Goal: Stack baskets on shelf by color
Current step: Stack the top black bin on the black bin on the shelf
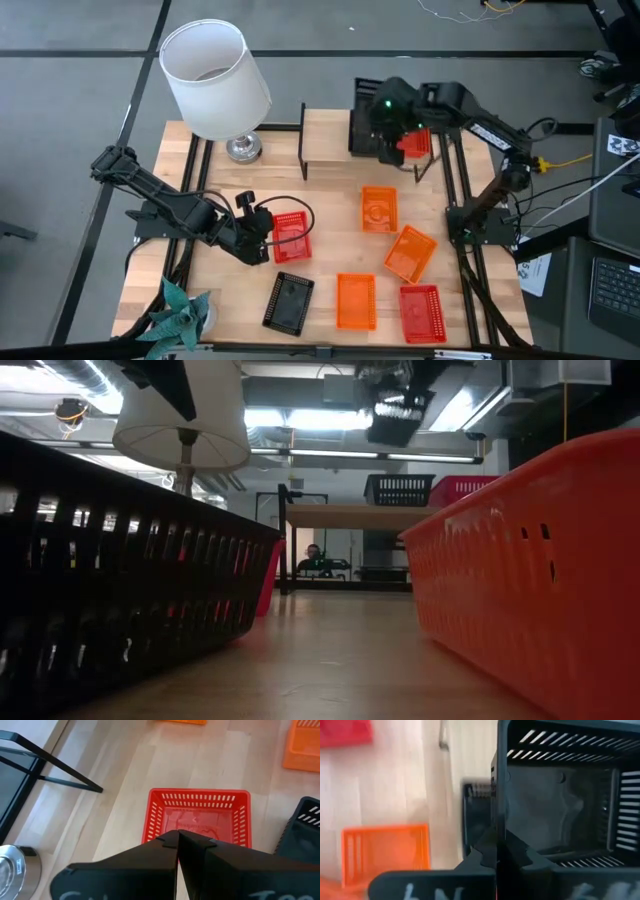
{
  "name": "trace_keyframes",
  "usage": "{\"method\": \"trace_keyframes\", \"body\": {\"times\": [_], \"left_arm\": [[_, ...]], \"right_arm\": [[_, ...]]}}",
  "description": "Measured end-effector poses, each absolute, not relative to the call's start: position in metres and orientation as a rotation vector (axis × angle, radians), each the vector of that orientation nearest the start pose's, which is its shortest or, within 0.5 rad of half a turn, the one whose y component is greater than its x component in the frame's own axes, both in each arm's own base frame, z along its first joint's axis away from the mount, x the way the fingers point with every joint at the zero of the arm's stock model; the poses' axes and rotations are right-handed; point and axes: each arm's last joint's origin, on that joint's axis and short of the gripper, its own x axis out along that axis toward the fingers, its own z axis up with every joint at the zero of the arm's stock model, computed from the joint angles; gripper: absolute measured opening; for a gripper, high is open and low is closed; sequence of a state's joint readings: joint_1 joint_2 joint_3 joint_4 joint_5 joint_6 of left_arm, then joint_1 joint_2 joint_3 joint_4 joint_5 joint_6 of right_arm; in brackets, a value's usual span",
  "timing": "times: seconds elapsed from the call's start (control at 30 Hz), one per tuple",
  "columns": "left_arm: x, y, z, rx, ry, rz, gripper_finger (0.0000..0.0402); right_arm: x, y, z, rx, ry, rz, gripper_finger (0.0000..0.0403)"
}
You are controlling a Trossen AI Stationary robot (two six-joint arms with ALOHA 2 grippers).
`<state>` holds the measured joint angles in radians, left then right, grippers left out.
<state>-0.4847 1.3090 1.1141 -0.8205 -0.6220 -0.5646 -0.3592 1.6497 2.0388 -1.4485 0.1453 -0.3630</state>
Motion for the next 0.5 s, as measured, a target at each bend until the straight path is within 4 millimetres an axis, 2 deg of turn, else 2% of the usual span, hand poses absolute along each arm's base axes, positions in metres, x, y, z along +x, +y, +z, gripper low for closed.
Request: {"method": "trace_keyframes", "body": {"times": [0.13,0.27,0.33,0.5], "left_arm": [[0.231,-0.102,0.292,0.009,0.781,0.363,0.0],[0.231,-0.102,0.293,0.015,0.773,0.375,0.0],[0.231,-0.102,0.293,0.015,0.773,0.375,0.0],[0.231,-0.102,0.293,0.016,0.773,0.375,0.0]], "right_arm": [[0.258,-0.119,0.434,-0.115,1.134,-0.293,0.0],[0.236,-0.113,0.451,-0.122,1.063,-0.323,0.0],[0.225,-0.109,0.453,-0.125,1.034,-0.333,0.0],[0.194,-0.093,0.426,-0.126,0.916,-0.356,0.0]]}}
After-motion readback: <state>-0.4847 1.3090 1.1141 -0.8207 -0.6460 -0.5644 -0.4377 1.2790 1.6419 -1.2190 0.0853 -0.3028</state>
